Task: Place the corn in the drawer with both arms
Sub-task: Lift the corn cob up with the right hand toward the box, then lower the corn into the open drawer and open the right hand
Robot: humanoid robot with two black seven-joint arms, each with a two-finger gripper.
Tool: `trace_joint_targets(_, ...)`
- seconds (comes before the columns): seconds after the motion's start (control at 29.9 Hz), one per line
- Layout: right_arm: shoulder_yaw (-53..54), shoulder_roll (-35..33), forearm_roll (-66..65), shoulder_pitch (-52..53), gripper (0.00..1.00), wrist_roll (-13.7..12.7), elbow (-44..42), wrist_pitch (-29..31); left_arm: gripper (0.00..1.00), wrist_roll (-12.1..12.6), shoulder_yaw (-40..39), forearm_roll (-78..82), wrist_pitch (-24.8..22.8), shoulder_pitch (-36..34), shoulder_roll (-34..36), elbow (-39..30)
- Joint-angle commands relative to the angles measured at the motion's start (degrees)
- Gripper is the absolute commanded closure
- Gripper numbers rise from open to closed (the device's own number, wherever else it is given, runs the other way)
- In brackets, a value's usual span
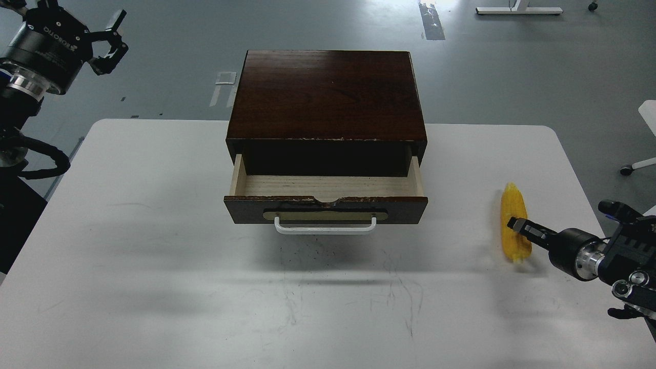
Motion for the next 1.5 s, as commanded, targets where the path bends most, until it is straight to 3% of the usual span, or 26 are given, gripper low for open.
trace_joint_targets(0.0,0.2,-5.16,0.0,-0.14,0.98,0.09,5.16,0.07,0.02,0.0,0.01,0.0,0.0,0.0,0.76,-0.08)
trace_joint_targets(0.4,5.29,-26.07,0.26,2.76,0.98,0.09,23.44,1.3,0.02,-0.35,-0.08,0.0,0.0,0.44,2.69,-0.95)
trace_joint_targets(0.57,10.57,-30.48,0.17,9.25,0.98,-0.18,27.41,1.38,0.02,-0.26,0.01,0.09,0.0,0.44,3.04,-1.22)
trace_joint_targets(0.63,10.84,-30.66,-0.44,17.13,0.98,-0.35,27.06,1.73,0.02,-0.17,0.01,0.17,0.0,0.35,3.13,-1.22)
trace_joint_targets(0.77,10.84,-27.77,-3.68,29.28,0.98,-1.32,26.88,7.26,0.02,0.09,0.01,0.26,0.0,0.35,3.13,-1.22)
trace_joint_targets(0.84,10.4,-21.38,-10.51,36.05,0.98,-2.2,26.62,9.29,0.02,0.18,0.01,0.35,0.0,0.35,3.04,-1.22)
trace_joint_targets(1.04,10.31,-8.19,-25.2,39.67,0.97,-2.02,25.47,14.2,0.02,0.27,0.01,0.35,0.0,0.09,3.22,-1.31)
trace_joint_targets(1.17,9.78,-4.04,-34.78,39.59,0.97,-1.23,25.3,18.07,0.02,0.27,0.01,0.44,0.0,0.18,4.18,-1.22)
trace_joint_targets(1.3,9.08,1.49,-49.79,39.68,0.97,3.76,23.2,23.44,0.02,0.09,0.01,0.44,0.0,0.35,4.89,-1.22)
trace_joint_targets(1.47,8.47,8.25,-62.2,39.68,0.97,7.54,18.54,23.45,0.02,-0.17,0.01,0.35,0.0,0.35,4.89,-1.22)
